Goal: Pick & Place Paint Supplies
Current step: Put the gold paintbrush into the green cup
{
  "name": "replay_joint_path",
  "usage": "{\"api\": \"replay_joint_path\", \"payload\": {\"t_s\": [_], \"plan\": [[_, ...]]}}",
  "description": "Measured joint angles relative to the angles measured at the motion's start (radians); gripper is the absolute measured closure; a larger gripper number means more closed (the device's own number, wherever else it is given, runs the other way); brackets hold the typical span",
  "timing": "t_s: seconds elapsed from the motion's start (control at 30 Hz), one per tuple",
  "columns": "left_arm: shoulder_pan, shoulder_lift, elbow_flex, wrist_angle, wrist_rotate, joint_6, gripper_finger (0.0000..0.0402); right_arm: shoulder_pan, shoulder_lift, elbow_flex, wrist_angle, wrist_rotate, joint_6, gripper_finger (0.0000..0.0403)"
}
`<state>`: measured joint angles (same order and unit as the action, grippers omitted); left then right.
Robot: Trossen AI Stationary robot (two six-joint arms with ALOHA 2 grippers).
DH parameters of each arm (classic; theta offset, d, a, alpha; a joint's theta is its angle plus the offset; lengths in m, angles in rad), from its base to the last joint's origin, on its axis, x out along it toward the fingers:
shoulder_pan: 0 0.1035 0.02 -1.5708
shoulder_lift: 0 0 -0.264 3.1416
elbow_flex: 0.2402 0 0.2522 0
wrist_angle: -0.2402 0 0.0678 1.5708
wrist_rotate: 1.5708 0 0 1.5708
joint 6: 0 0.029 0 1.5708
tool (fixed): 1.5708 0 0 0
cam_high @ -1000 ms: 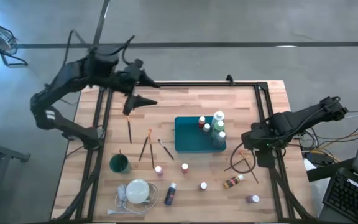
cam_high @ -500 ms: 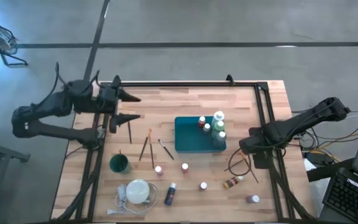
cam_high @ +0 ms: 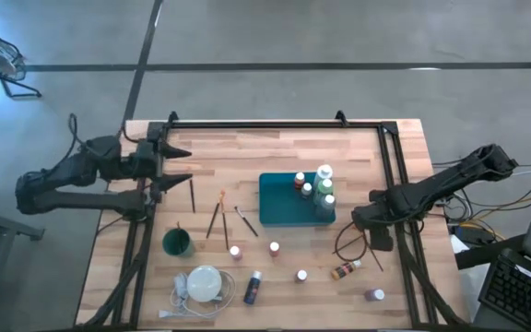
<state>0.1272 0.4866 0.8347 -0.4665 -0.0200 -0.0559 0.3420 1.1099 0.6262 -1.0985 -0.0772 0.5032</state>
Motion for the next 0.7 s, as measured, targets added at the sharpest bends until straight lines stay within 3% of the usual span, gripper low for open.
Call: {"api": "replay_joint_path", "payload": {"t_s": [0.33,0.7], "plan": [[0.0,-0.053,-0.018,-0.041,-0.009,-0.006,0.0097,0.001,0.053,-0.078,0.114,0.0,0.044,0.02],[0.0,-0.074,-0.017,-0.045,-0.009,-0.005,0.0097,0.001,0.06,-0.134,0.205,-0.034,0.049,0.022]]}}
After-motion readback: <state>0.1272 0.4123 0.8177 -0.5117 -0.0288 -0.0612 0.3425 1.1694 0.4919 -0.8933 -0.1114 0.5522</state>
